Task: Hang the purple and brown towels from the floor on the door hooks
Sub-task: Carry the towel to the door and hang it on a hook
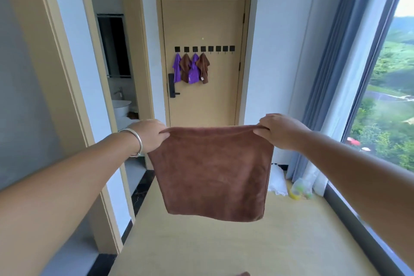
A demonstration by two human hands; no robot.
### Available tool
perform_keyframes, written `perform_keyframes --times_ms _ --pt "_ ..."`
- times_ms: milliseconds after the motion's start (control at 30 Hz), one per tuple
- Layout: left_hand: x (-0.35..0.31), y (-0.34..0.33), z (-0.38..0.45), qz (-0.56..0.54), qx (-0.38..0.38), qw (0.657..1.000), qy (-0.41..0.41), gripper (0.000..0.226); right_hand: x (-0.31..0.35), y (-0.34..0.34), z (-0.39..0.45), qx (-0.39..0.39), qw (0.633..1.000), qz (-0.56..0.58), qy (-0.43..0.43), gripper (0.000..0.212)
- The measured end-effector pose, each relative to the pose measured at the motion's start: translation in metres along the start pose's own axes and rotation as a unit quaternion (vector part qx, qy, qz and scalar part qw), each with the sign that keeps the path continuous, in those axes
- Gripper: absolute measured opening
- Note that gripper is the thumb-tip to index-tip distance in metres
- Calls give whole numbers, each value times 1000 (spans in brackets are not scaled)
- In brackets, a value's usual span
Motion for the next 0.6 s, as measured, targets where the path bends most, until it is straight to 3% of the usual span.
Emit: perform_keyframes --times_ms 233,600 --pt "-11 73 0 50 -128 990 28 35 -7 70 -5 -84 995 -25 -41 37" --pt "-27 74 -4 58 -143 987 33 38 -24 78 -22 -83 995 -40 -22 43"
Point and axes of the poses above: each hand's wrist, its own z-axis towards the middle knuckle, its own y-axis out of the back of the hand, x = y × z, the point moved 8 cm from there along z, towards the middle knuckle, and after that the axes turned 9 degrees about y, right-handed, at the moved point
